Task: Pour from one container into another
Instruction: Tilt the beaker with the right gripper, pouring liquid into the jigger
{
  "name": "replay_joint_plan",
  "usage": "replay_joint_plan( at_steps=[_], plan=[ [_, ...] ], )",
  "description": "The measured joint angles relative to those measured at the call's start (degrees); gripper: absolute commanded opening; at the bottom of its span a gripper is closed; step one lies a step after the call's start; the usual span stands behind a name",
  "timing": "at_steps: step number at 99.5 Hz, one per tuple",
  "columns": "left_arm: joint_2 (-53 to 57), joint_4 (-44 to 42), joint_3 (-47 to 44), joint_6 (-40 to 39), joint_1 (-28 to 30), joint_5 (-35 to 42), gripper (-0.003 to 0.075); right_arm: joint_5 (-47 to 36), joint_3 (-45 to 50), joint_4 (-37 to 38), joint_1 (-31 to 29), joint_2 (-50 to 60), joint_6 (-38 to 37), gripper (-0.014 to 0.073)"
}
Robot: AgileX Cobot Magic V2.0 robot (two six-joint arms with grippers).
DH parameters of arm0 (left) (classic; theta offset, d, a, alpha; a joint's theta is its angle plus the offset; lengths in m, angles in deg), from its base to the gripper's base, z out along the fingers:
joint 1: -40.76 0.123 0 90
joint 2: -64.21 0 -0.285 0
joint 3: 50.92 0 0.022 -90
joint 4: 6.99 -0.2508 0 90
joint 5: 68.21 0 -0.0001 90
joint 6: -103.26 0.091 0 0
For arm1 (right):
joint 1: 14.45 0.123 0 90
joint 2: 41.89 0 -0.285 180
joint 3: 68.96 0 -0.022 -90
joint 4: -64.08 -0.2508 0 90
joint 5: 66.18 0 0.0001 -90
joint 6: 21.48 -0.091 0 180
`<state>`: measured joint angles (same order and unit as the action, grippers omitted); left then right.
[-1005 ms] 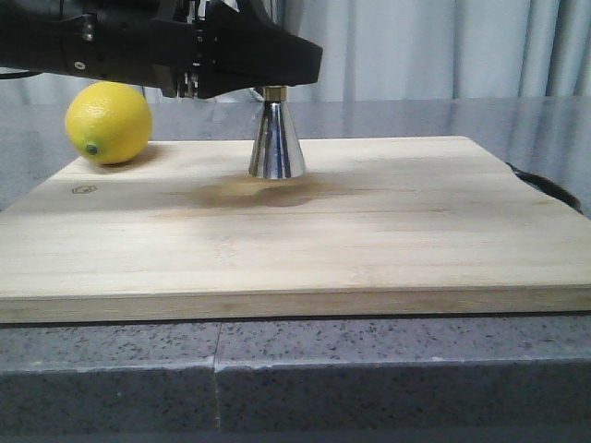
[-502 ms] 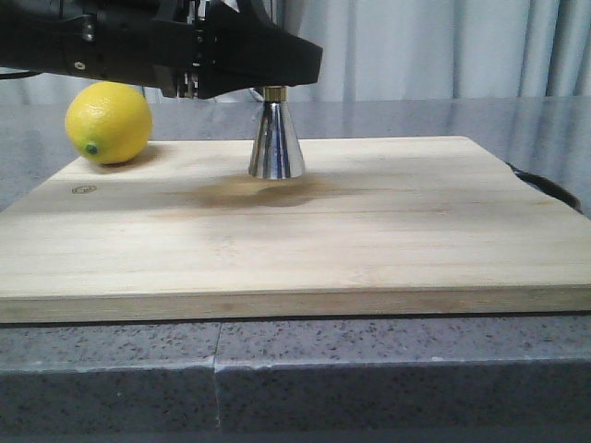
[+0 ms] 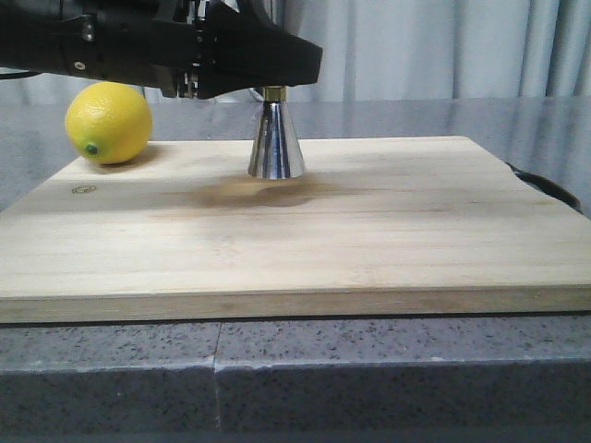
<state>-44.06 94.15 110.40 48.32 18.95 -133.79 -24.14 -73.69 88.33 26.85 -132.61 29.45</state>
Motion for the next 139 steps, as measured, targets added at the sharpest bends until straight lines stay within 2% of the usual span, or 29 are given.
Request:
replay_joint_plan(
  at_steps=[139],
  plan=[
    [0.0, 0.0, 0.0, 0.0, 0.0, 0.2, 0.0197, -5.28, 0.0, 3.04, 0.0, 0.0, 7.42, 0.03]
  ],
)
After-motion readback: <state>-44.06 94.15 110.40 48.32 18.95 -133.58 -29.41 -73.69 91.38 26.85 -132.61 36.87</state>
